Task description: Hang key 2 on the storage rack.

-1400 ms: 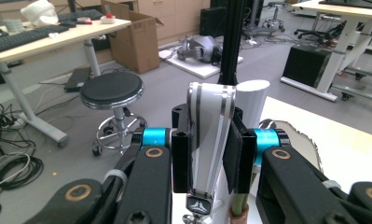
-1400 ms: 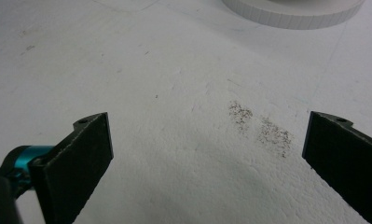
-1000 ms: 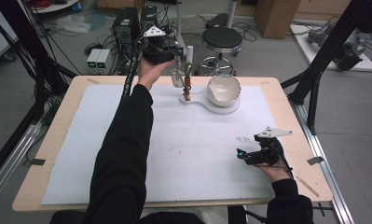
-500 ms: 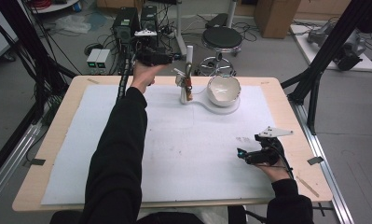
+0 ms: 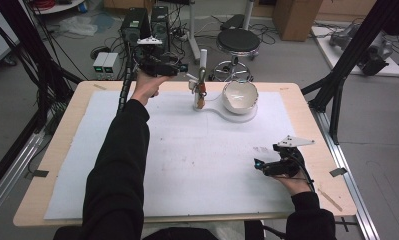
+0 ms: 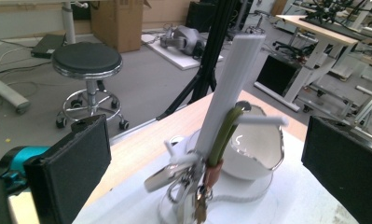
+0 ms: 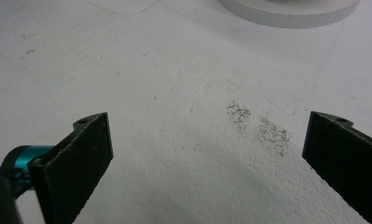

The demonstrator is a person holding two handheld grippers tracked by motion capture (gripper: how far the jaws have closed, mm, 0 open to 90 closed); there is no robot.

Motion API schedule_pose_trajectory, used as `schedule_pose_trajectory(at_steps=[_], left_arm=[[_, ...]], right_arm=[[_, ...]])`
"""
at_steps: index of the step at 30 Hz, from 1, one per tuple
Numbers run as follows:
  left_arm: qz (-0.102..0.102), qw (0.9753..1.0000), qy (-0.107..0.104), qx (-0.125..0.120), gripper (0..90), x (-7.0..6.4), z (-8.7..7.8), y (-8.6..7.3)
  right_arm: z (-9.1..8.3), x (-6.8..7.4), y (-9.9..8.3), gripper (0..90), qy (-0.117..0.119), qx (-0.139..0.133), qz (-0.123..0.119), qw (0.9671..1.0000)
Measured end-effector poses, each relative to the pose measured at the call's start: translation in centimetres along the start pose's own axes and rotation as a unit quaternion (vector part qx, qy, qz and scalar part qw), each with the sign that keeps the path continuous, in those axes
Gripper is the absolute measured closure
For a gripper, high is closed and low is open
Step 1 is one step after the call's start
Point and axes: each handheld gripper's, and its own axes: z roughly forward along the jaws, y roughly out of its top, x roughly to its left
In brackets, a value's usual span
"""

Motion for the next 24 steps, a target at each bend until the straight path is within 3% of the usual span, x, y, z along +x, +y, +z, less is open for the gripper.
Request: schedule_pose_trajectory(at_steps=[15,24], left_arm=[[0.004,0.9999,0.008,0.008,1.7,0.4,-3.6,-3.2],[0.013,0.9995,0.024,0.014,1.7,0.4,-5.5,-4.6]], right_arm=[[0.3,0.0,0.0,0.8,0.002,0.005,0.001,1.0000],[0.3,0.0,0.0,0.8,0.002,0.005,0.004,1.0000]])
